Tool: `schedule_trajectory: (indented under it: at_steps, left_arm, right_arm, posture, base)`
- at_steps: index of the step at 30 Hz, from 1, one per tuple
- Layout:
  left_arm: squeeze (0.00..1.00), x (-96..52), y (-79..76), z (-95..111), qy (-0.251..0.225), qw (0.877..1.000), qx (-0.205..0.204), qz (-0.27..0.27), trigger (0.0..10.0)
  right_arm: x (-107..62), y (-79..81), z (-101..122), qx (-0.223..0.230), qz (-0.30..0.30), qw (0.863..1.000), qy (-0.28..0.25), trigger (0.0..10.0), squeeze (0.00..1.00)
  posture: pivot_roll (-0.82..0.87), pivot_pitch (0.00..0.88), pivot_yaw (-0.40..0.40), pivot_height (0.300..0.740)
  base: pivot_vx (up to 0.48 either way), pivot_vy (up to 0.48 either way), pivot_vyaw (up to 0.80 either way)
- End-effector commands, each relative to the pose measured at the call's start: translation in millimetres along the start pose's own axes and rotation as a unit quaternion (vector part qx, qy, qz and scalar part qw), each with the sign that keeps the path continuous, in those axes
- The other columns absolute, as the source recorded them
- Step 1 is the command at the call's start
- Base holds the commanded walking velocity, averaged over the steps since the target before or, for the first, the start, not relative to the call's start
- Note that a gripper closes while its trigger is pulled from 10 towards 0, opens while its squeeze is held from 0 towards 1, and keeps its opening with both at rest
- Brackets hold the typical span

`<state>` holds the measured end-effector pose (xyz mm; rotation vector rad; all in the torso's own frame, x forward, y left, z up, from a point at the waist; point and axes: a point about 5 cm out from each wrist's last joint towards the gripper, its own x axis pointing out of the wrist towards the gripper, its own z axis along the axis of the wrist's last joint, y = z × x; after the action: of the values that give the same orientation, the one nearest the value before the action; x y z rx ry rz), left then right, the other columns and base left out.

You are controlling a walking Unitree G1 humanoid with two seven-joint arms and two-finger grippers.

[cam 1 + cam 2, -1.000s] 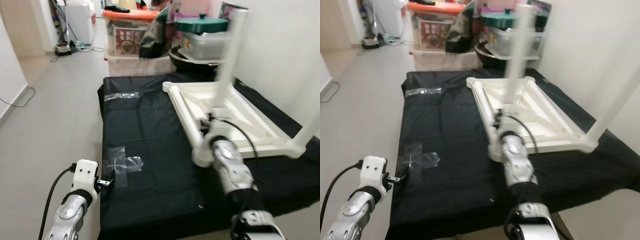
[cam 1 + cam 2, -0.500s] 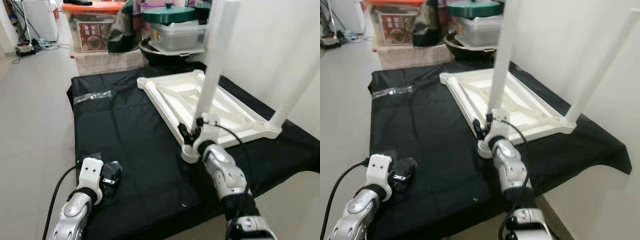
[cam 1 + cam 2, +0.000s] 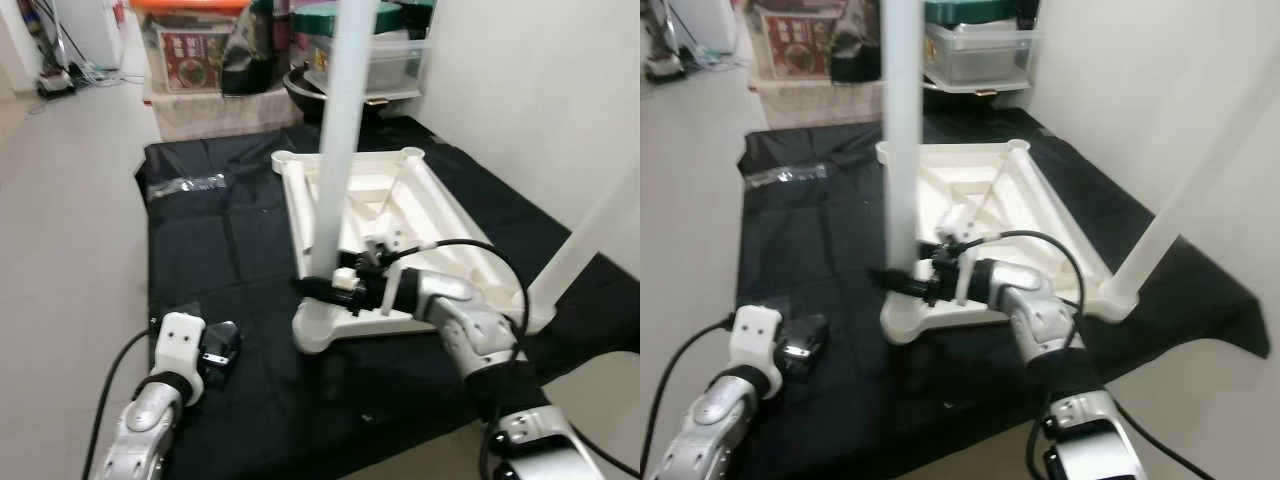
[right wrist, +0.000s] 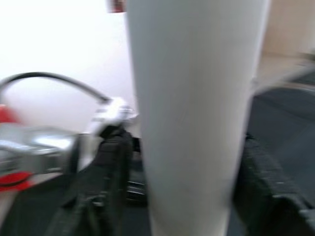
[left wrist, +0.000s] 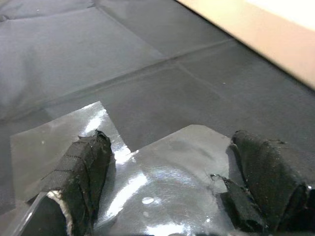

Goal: Building children table

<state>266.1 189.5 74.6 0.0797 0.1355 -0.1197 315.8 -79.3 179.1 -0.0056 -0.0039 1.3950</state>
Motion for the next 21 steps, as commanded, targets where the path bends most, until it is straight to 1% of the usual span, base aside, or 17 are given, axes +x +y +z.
schedule_trajectory:
  at_steps: [1,2,3,4,5,6,7,8,10,11,12,13,14,16,17,20,21]
  left_arm:
    - [0.00,-7.8,2.4,-12,0.025,1.000,-0.001,0.008,10.0]
    - [0.00,-7.8,2.4,-12,0.025,1.000,-0.001,0.008,10.0]
    - [0.00,-8.7,2.3,-13,0.026,1.000,-0.001,0.008,10.0]
    - [0.00,-9.7,2.0,-14,0.028,1.000,-0.001,0.008,10.0]
    - [0.00,-9.7,0.9,-15,0.030,1.000,-0.001,0.005,10.0]
    - [0.00,-9.7,0.9,-15,0.030,1.000,-0.001,0.005,10.0]
    - [0.00,-9.7,0.1,-16,0.031,1.000,-0.001,0.003,10.0]
    - [0.00,-7.9,-1.9,-16,0.032,0.999,0.000,-0.001,10.0]
    - [0.00,-7.4,-2.3,-16,0.032,0.999,0.000,-0.001,10.0]
    - [0.00,-5.5,-3.2,-14,0.030,1.000,-0.001,-0.003,10.0]
    - [0.00,-5.5,-3.2,-14,0.030,1.000,-0.001,-0.003,10.0]
    - [0.00,-4.0,-3.9,-13,0.029,1.000,-0.001,-0.005,10.0]
    - [0.00,-3.0,-4.9,-13,0.029,1.000,0.000,-0.008,10.0]
    - [0.00,-3.0,-4.9,-13,0.029,1.000,0.000,-0.008,10.0]
    - [0.00,-2.6,-5.6,-13,0.030,1.000,0.000,-0.009,10.0]
    - [0.00,-2.6,-5.6,-13,0.030,1.000,0.000,-0.009,10.0]
    - [0.00,-2.7,-6.0,-14,0.031,0.999,0.001,-0.011,10.0]
  right_arm:
    - [13.7,12.0,-7,0.002,0.026,1.000,0.000,0.4,0.00]
    - [13.7,12.0,-7,0.002,0.026,1.000,0.000,0.4,0.00]
    - [14.7,10.8,-8,0.003,0.012,1.000,0.002,0.4,0.00]
    - [15.7,8.3,-11,0.004,-0.012,1.000,0.009,2.3,0.00]
    - [17.2,4.3,-15,0.009,-0.055,0.998,0.016,4.2,0.00]
    - [17.2,4.3,-15,0.009,-0.055,0.998,0.016,4.2,0.00]
    - [18.0,1.8,-18,0.012,-0.084,0.996,0.022,4.2,0.00]
    - [17.6,-4.3,-21,0.016,-0.150,0.988,0.017,0.0,0.00]
    - [17.3,-5.4,-21,0.016,-0.161,0.987,0.014,0.0,0.00]
    - [12.0,-17.6,-28,0.027,-0.258,0.965,0.040,0.0,0.00]
    - [12.0,-17.6,-28,0.027,-0.258,0.965,0.040,0.0,0.00]
    - [-4.6,-34.6,-40,0.047,-0.400,0.911,0.088,0.0,0.00]
    - [-33.3,-44.8,-54,0.076,-0.542,0.828,0.123,0.0,0.00]
    - [-33.3,-44.8,-54,0.076,-0.542,0.828,0.123,0.0,0.00]
    - [-57.2,-46.0,-66,0.090,-0.628,0.758,0.153,0.0,0.00]
    - [-57.2,-46.0,-66,0.090,-0.628,0.758,0.153,0.0,0.00]
    - [-78.0,-41.1,-74,0.091,-0.677,0.711,0.169,0.0,0.00]
  posture:
    - [0.07,0.000,-0.107,0.740]
    - [0.07,0.000,-0.107,0.740]
    - [0.07,0.000,-0.107,0.740]
    - [0.06,0.000,-0.103,0.740]
    - [0.05,0.000,-0.095,0.740]
    - [0.05,0.000,-0.095,0.740]
    - [0.05,0.000,-0.093,0.740]
    - [0.04,0.000,-0.088,0.740]
    - [0.04,0.000,-0.088,0.740]
    - [0.03,0.000,-0.082,0.740]
    - [0.03,0.000,-0.082,0.740]
    - [0.02,0.000,-0.075,0.740]
    - [0.02,0.000,-0.073,0.740]
    - [0.02,0.000,-0.073,0.740]
    - [0.02,0.000,-0.073,0.740]
    - [0.02,0.000,-0.073,0.740]
    - [0.02,0.000,-0.071,0.740]
  base:
    - [0.000,0.000,0.00]
    - [0.000,0.000,0.00]
    - [0.000,0.000,0.00]
    - [0.000,0.000,0.00]
    - [0.000,0.000,0.00]
    - [0.000,0.000,0.00]
    - [0.000,0.000,0.00]
    - [0.000,0.000,0.00]
    - [0.000,0.000,0.00]
    - [0.000,0.000,0.00]
    - [0.000,0.000,0.00]
    - [0.000,0.000,0.00]
    - [0.000,0.000,0.00]
    - [0.000,0.000,0.00]
    - [0.000,0.000,0.00]
    - [0.000,0.000,0.00]
    - [0.000,0.000,0.00]
